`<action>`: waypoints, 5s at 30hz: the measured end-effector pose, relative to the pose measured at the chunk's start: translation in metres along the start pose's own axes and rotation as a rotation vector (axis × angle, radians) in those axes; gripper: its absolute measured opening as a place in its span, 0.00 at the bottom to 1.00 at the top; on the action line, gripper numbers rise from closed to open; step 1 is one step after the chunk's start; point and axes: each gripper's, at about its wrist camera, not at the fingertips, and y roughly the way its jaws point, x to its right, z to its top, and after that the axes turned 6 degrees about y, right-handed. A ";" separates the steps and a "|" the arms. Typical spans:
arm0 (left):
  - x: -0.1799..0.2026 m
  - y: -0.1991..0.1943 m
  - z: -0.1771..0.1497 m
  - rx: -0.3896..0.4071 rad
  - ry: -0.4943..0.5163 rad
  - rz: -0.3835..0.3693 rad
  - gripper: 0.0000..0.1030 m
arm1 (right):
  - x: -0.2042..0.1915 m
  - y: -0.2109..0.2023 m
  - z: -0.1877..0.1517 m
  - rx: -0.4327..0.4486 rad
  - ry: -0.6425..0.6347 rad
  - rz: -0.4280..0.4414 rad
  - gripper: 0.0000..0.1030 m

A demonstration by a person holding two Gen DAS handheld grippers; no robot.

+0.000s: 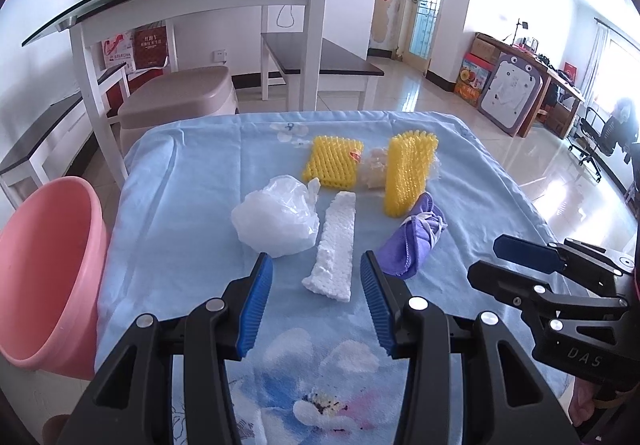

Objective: Collect trash
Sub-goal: 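Move both open grippers back over the remaining trash on the table, then grasp the white foam strip with the left gripper while the right grasps the purple mask, then carry the foam strip and purple mask over the pink bucket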

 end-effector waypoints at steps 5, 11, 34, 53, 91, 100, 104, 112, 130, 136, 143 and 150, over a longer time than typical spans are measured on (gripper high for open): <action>-0.002 0.002 0.002 0.000 -0.002 0.001 0.44 | 0.000 0.003 0.001 -0.005 -0.002 0.001 0.43; -0.001 0.004 0.003 -0.004 0.001 0.001 0.44 | 0.003 0.006 0.001 -0.010 0.008 -0.001 0.43; -0.019 0.001 0.000 0.033 -0.023 -0.090 0.44 | 0.020 0.003 0.003 -0.002 0.056 -0.020 0.43; 0.005 0.056 0.002 -0.143 0.018 -0.098 0.37 | 0.028 0.019 0.008 -0.056 0.114 0.010 0.43; -0.039 -0.036 -0.027 0.064 -0.065 -0.145 0.23 | 0.009 0.053 0.007 -0.081 0.253 -0.155 0.13; -0.032 -0.043 -0.027 0.087 -0.043 -0.148 0.23 | 0.022 0.027 0.000 -0.065 0.224 -0.118 0.06; -0.031 -0.049 -0.026 0.100 -0.046 -0.148 0.23 | 0.017 0.007 -0.001 -0.023 0.197 -0.086 0.06; -0.035 -0.065 -0.024 0.151 -0.073 -0.127 0.23 | -0.014 -0.025 0.006 0.098 0.095 -0.016 0.06; -0.115 -0.118 -0.034 0.253 -0.197 0.150 0.24 | -0.130 0.006 0.046 0.095 -0.107 0.212 0.06; -0.157 -0.136 -0.046 0.260 -0.260 0.270 0.24 | -0.187 0.024 0.055 0.083 -0.196 0.300 0.06; -0.198 -0.141 -0.065 0.235 -0.329 0.365 0.24 | -0.239 0.051 0.056 0.040 -0.260 0.361 0.06; -0.224 -0.128 -0.081 0.190 -0.382 0.411 0.24 | -0.268 0.080 0.047 -0.023 -0.307 0.365 0.06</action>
